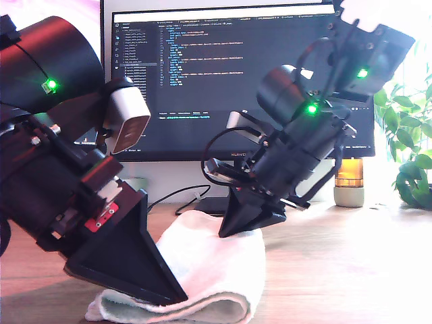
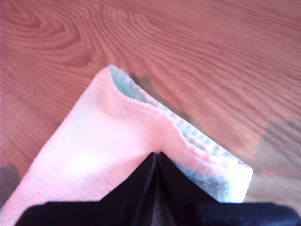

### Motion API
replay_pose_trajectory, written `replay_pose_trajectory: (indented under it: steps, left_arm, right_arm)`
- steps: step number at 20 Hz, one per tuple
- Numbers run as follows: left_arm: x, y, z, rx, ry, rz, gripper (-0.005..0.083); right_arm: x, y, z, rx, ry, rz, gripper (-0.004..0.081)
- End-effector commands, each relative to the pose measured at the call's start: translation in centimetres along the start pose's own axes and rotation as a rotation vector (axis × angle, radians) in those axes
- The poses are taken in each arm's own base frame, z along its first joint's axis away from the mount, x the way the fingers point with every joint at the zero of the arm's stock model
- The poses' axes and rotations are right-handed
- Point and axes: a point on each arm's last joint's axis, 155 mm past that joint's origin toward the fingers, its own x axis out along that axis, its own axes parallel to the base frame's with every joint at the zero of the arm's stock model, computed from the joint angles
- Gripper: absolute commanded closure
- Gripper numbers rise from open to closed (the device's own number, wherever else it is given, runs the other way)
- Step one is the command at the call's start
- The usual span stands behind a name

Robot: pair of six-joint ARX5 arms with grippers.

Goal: Fold the tea towel to a neat square and place it to the right

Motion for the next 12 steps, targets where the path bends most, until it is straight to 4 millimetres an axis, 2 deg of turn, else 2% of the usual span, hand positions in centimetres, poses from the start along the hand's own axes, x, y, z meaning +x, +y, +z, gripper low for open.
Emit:
replay_pose_trajectory:
  steps: [1, 5, 12]
  left_arm:
    - [0.4, 0.0, -0.2, -0.002, 0.012, 0.001, 0.0793]
    - [0.3, 0.0, 0.8, 0.015, -0.021, 0.003, 0.0793]
    - [-1.5, -0.2, 3.5, 0.051, -0.111, 0.017, 0.0793]
  right_arm:
    - [1.1, -0.5, -1.3, 0.001, 0.034, -0.011, 0.0781]
    - [1.0, -0.4, -0.9, -0.012, 0.027, -0.01, 0.0781]
    - [-2.2, 1.0, 2.9, -0.075, -0.084, -0.003, 0.0781]
